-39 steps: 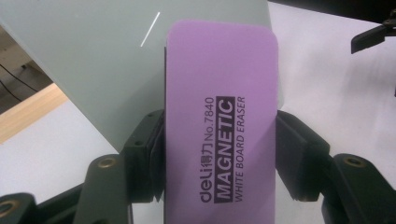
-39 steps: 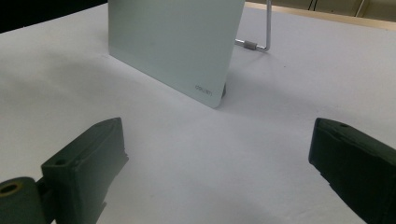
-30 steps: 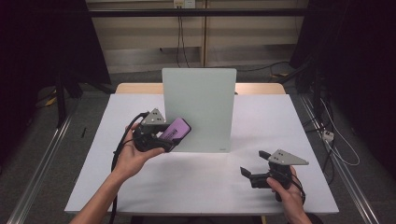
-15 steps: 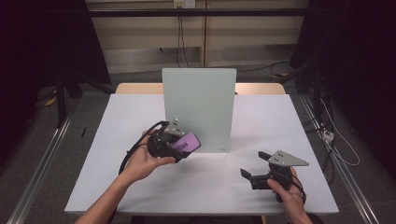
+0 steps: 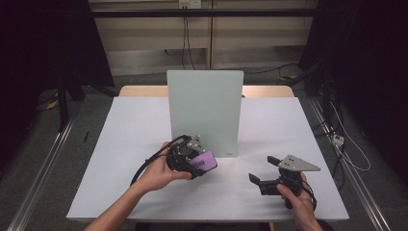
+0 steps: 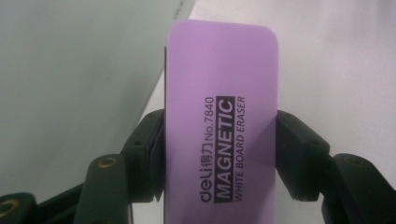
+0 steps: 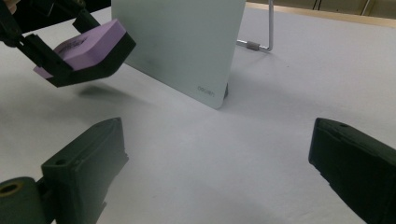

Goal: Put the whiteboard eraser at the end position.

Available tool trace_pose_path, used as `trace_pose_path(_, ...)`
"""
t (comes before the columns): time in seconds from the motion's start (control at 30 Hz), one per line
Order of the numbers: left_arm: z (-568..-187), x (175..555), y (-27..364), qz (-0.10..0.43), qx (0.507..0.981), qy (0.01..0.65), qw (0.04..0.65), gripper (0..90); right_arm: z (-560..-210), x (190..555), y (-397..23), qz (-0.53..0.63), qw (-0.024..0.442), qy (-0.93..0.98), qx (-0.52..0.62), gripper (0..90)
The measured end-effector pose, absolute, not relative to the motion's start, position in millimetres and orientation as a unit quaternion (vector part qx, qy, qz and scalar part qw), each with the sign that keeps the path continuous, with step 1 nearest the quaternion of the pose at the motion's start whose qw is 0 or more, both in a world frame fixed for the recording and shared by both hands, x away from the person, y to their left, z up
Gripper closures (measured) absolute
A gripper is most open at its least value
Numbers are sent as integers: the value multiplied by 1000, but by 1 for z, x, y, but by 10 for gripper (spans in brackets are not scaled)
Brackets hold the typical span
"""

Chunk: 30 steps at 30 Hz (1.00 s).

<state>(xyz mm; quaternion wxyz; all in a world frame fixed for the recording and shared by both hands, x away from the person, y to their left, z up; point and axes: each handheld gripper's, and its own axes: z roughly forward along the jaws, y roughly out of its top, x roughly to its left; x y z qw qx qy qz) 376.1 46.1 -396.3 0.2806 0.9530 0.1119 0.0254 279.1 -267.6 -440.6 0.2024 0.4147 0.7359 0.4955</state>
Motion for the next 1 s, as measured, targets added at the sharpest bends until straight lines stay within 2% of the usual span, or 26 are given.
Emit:
trace_pose_path(0.5,-412,366,28,-17,961,92,259,405,-440,281,-264,490,204,740,412,36)
trace_pose_path(1.0,-425,366,20,-13,965,98,243,404,-440,279,-265,489,207,742,410,36)
